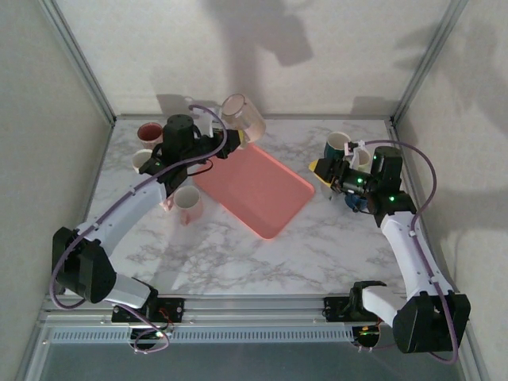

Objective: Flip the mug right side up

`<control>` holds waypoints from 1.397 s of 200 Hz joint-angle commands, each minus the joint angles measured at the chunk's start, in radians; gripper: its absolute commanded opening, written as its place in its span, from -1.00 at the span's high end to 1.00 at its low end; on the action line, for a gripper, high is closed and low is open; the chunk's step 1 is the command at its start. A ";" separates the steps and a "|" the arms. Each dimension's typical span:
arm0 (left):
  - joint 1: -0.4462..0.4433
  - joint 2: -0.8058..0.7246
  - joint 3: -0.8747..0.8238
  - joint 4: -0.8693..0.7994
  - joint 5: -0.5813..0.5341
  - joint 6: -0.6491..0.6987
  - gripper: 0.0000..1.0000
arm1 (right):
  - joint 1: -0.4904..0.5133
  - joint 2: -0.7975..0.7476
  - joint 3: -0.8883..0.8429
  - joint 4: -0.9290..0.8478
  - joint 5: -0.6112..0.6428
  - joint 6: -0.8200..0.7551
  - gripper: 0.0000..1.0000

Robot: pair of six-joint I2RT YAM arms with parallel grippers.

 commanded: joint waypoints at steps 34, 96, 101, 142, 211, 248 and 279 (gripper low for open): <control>-0.019 -0.069 -0.079 0.515 0.125 -0.318 1.00 | 0.035 0.044 -0.045 0.389 -0.103 0.232 -0.12; -0.057 -0.037 -0.090 0.679 0.118 -0.442 1.00 | 0.131 0.135 -0.034 0.600 -0.070 0.373 -0.15; -0.058 -0.035 -0.087 0.679 0.116 -0.443 1.00 | 0.134 0.137 -0.033 0.600 -0.067 0.372 -0.16; -0.058 -0.008 -0.066 0.700 0.129 -0.467 1.00 | 0.152 0.139 -0.006 0.537 -0.044 0.327 -0.18; -0.073 0.043 -0.021 0.746 0.157 -0.508 1.00 | 0.213 0.109 -0.012 0.509 0.060 0.287 -0.20; -0.086 0.060 -0.012 0.775 0.162 -0.522 1.00 | 0.323 0.134 -0.091 0.701 0.250 0.442 -0.19; -0.097 0.071 0.012 0.789 0.163 -0.542 1.00 | 0.398 0.187 -0.130 0.879 0.357 0.521 -0.20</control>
